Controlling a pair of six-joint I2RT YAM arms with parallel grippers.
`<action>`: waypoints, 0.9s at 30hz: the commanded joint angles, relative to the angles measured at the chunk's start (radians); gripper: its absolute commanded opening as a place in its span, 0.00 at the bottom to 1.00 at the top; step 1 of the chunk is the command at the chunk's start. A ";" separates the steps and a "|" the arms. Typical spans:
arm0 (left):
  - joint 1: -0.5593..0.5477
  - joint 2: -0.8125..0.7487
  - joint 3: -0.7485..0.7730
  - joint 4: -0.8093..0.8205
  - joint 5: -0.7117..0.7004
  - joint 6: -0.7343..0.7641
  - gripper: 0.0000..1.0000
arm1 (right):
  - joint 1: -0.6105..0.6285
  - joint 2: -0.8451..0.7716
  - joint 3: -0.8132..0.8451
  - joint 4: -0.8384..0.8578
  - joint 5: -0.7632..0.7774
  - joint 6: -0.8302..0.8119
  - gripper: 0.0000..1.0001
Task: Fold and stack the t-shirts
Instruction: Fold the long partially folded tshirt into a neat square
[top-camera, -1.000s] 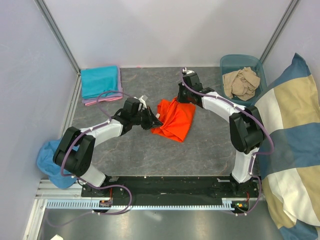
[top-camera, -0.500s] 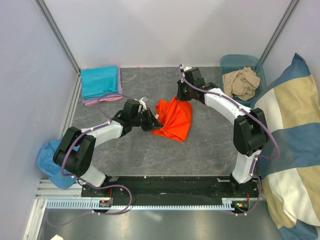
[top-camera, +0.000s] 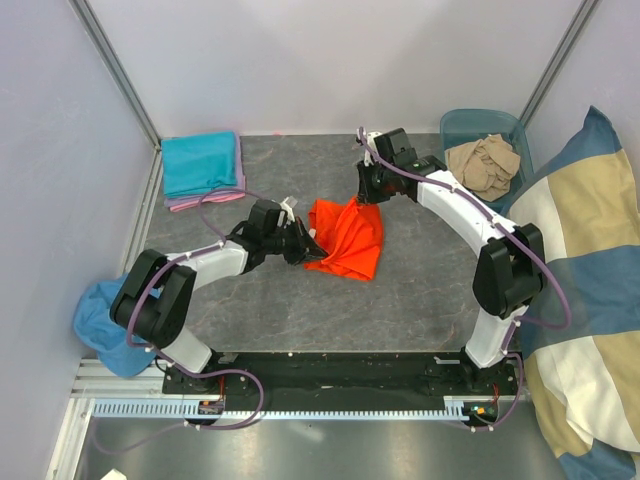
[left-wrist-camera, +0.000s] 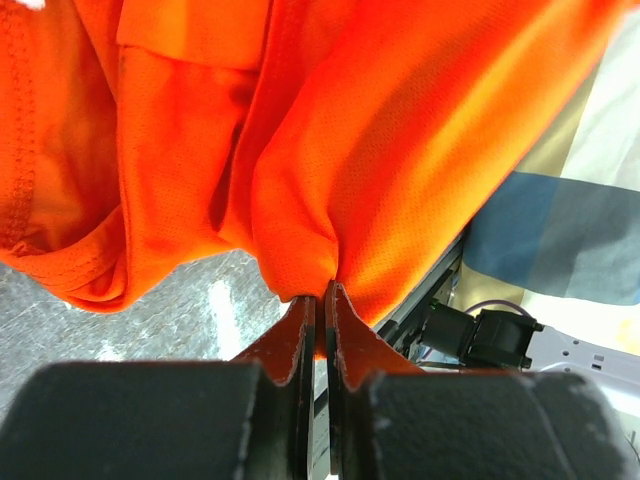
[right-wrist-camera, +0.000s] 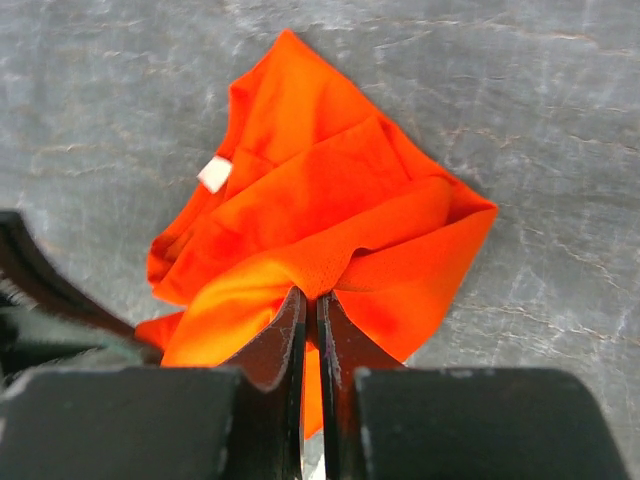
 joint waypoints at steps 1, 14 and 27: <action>-0.002 0.017 0.009 0.027 0.036 -0.027 0.02 | -0.007 -0.045 0.013 0.024 -0.151 -0.030 0.10; -0.002 0.015 0.003 0.029 0.039 -0.030 0.02 | -0.007 0.112 0.078 0.188 -0.447 0.003 0.09; -0.004 -0.055 -0.078 0.035 0.024 -0.062 0.02 | -0.007 0.340 0.191 0.313 -0.472 0.116 0.11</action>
